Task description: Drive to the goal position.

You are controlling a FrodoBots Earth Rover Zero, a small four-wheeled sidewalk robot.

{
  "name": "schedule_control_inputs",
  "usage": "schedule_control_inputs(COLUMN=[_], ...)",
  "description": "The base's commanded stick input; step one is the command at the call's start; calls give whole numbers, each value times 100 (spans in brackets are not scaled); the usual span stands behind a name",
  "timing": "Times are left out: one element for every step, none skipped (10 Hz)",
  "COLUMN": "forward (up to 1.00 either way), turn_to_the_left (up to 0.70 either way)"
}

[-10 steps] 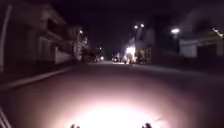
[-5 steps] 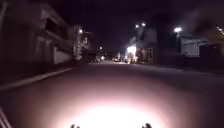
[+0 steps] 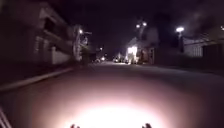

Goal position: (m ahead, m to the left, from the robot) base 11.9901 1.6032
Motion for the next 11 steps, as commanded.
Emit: schedule_control_inputs(forward=[70,70,70,70,70,70,70,70,70,70,70], turn_to_the_left=[0,0,0,0,0,0,0,0,0,0,0])
